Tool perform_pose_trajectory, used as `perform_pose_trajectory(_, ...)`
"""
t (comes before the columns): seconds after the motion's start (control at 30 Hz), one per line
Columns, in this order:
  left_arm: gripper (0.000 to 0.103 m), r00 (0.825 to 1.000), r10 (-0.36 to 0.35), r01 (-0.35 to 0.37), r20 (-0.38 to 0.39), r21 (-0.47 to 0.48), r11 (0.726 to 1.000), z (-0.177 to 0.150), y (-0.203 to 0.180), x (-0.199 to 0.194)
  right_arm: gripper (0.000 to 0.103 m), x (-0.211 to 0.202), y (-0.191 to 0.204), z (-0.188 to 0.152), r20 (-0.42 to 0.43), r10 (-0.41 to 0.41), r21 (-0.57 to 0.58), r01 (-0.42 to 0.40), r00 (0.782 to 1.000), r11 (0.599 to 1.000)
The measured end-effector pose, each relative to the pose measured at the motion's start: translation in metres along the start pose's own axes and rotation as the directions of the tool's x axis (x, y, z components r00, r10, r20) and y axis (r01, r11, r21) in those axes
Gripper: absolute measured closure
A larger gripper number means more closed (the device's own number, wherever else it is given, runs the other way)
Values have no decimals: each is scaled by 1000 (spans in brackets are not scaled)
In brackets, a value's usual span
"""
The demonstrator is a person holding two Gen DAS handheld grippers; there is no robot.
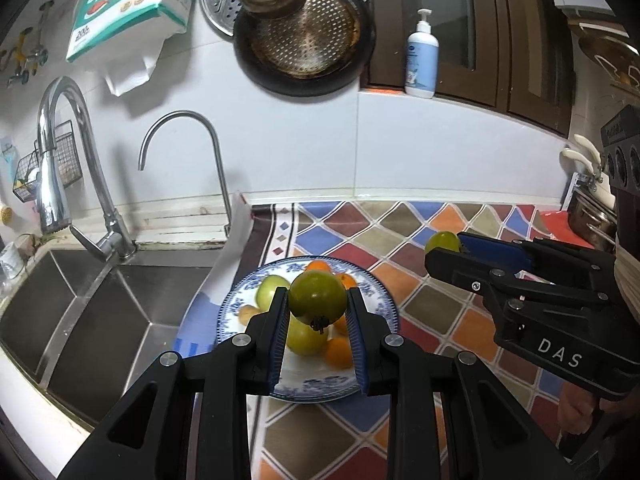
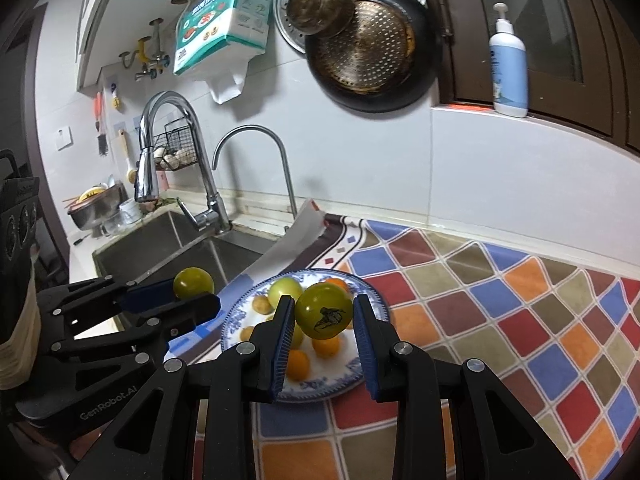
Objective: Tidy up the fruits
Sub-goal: 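Carry both small green fruits over the plate with both tools, then open both tools to drop the small green fruits onto the plate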
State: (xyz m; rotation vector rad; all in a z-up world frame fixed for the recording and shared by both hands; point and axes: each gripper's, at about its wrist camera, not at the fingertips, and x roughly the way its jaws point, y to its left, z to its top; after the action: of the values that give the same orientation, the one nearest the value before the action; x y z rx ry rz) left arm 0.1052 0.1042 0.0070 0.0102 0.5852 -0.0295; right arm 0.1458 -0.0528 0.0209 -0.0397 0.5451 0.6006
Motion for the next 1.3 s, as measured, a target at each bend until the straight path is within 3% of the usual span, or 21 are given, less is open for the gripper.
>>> perform_pose_trajectory(0.53,75,992,-14,17,-128,19,1000,-8,47,61,72,74,15,4,-88,-1,12,2,996,1000)
perform_pose_trajectory(1.13,74,970,-67,75,-233,27,997,-25,64,121,72,142,11,-3,-211,-10,11,13,977,1000)
perform_pose_trajectory(1.23,72,970,-67,74,-234,22,997,-24,65,121,71,144,10,-3,-219,-30,12,33,975,999)
perform_pose_trajectory(1.3,65,972,-67,76,-227,31,997,-24,64,118,70,143,9,-3,-218,-47,13,51,975,999)
